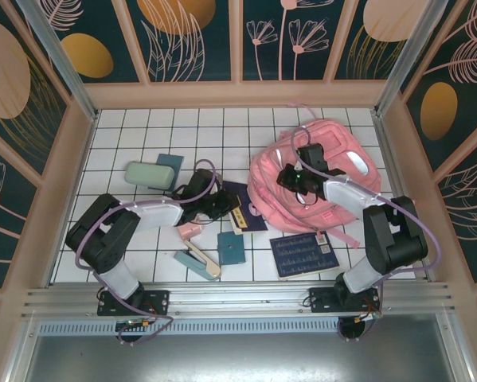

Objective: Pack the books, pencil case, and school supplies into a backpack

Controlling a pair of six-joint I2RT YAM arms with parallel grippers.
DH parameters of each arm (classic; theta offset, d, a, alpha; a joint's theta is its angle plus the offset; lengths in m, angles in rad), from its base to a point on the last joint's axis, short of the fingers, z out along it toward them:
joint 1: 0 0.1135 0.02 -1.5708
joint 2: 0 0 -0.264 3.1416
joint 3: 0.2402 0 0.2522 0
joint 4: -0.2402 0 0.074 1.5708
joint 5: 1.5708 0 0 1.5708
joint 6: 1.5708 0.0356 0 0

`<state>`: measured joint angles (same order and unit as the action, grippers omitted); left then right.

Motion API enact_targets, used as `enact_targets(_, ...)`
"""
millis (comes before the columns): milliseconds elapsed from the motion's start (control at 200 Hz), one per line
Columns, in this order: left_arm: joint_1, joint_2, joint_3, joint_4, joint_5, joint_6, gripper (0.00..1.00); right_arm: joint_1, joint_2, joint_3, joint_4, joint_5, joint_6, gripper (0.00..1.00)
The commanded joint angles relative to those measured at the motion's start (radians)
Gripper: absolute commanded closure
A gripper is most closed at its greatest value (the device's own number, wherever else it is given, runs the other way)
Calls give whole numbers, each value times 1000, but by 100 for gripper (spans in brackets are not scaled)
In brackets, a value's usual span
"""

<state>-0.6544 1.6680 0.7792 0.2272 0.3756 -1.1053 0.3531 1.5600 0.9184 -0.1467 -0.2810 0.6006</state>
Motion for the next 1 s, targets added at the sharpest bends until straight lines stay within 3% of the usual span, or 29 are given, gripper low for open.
enact_targets(0, 6, -39, 39, -118, -73, 63, 100, -12, -52, 75, -83, 9, -15, 100)
enact_targets(145, 67, -119, -45, -113, -96, 52, 100, -52, -70, 173, -177, 25, -74, 100)
enact_targets(260, 96, -244, -81, -152, -170, 120, 100, -100, -83, 268, -239, -11, -119, 100)
enact_targets(460, 118, -375, 24, -259, -186, 276, 100, -153, -71, 433, -360, -65, -187, 100)
enact_targets(561, 118, -411, 76, -243, -143, 319, 100, -183, -88, 449, -349, -151, -189, 100)
enact_targets(676, 118, -370, 151, -188, -52, 309, 100, -204, -96, 468, -327, -277, -195, 100)
enact_targets(856, 117, -224, 252, -61, 61, 210, 100, -211, -114, 455, -279, -355, -182, 100)
enact_targets(996, 117, -93, 224, 219, 183, 37, 100, -232, -156, 391, -175, -380, -121, 100)
